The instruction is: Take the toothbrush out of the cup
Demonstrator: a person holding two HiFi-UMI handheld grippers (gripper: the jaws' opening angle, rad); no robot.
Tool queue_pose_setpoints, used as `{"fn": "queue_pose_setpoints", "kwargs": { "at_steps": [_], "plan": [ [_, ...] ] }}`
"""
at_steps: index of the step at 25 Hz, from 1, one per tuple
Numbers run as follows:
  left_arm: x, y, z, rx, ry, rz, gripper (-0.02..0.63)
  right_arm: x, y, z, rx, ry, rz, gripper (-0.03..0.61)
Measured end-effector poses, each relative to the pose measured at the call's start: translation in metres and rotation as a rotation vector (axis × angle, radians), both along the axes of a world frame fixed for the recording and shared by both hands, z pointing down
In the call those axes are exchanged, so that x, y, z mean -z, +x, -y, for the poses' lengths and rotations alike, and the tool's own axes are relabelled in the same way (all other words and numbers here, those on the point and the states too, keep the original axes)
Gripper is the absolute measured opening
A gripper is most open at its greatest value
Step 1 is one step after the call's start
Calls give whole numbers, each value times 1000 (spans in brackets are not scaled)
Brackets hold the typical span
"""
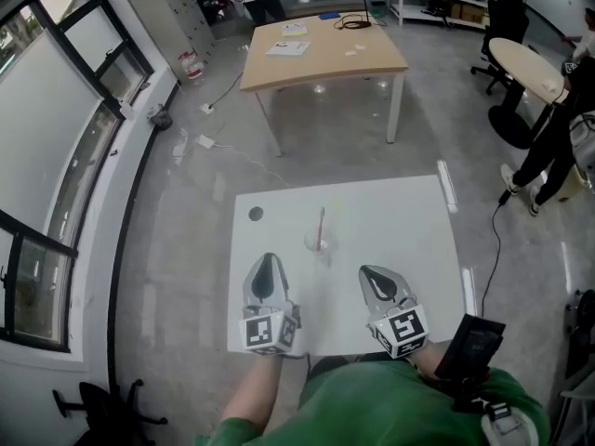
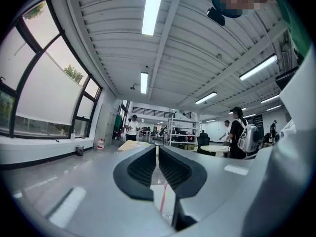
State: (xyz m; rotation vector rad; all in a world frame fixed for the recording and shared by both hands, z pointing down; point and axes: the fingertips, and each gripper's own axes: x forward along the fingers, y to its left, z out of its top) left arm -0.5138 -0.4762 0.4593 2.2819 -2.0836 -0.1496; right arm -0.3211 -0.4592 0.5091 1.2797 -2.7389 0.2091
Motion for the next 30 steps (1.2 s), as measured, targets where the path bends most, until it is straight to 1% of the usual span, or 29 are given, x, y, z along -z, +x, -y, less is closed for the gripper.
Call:
{"fn": "queue_pose_setpoints", "kwargs": {
  "at_steps": [1,5,8,11,13,16,21,24,30],
  "plan": [
    [-6,3,7,-12,-15,12,9,-4,1,5,-6,-11,-1,3],
    [-43,17,32,-96,-94,97,61,-14,0,16,-26,-39,-10,3],
    [-77,30,52,-155,-203,136,94,-18,5,21,-54,-57,-20,3],
    [-115,40,72,-215,-299,156,117,-24,12,24,-86,-76,-34,3],
    [-136,47,83,-247,-361,185,141,-27,19,25,-111,-90,-43,3],
    [-162,58,107,-284,-441,236,172,-39,28,33,-141,-119,-55,3],
    [-200,68,140,-309,-602,309,184,-53,40,39,-184,-148,-66,3],
    [-211,72,151,-322,-656,356,192,-57,46,38,-205,-162,-72,3],
    [-220,87,164,-354,-713,439,193,-58,56,35,-232,-175,-79,3]
  ]
}}
